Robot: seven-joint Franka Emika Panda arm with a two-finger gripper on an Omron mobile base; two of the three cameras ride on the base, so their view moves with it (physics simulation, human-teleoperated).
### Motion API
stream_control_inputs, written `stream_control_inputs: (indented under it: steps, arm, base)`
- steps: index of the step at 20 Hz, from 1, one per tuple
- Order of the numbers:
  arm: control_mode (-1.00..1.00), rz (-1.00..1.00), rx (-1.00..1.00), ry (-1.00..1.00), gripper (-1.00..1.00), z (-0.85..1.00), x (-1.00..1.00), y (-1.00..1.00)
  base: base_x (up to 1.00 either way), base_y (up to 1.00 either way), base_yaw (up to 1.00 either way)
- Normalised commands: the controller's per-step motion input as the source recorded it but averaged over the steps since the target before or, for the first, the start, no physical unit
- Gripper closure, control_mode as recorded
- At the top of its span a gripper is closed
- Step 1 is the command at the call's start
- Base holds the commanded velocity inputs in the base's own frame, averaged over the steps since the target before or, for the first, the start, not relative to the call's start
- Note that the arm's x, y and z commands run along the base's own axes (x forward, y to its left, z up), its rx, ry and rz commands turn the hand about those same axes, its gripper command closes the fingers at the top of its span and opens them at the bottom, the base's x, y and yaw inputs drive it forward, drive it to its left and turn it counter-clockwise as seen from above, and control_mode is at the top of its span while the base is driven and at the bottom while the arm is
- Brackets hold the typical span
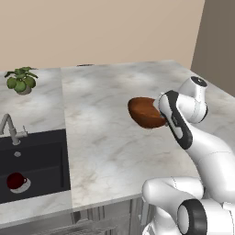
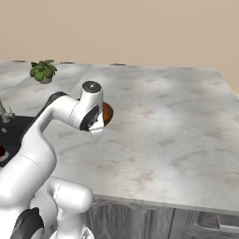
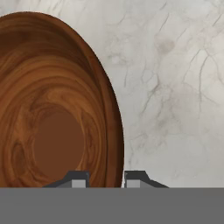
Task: Pick the mug and place it in the sink. Pick the bowl and place it in the open cabinet and then close the cabinet.
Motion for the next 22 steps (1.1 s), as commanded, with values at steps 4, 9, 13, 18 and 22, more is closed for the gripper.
stream_control_inputs:
  steps: [4,9,13,18,22]
  arm:
    - [-1.00,-0.12,-0.05,-0.08,1.00,0.48,-0.14,0.13]
    - [-1.00,-0.08,-0.15,0.00,1.00,0.43,-0.05,0.22]
    - [-1.00,-0.17,-0.08,0.02,1.00,0.38,-0.22,0.02]
    - [-1.00,-0.10,0.03,0.07,1.00,0.25,-0.40,0.00]
    - [-1.00,-0.12,0.10,0.02,1.00,0.14,-0.51,0.00]
  base:
    - [0.00,0.00,0.00]
    - [0.00,0.00,0.00]
    - [0.00,0.00,0.00]
    - [0.00,0.00,0.00]
    - [0.00,0.00,0.00]
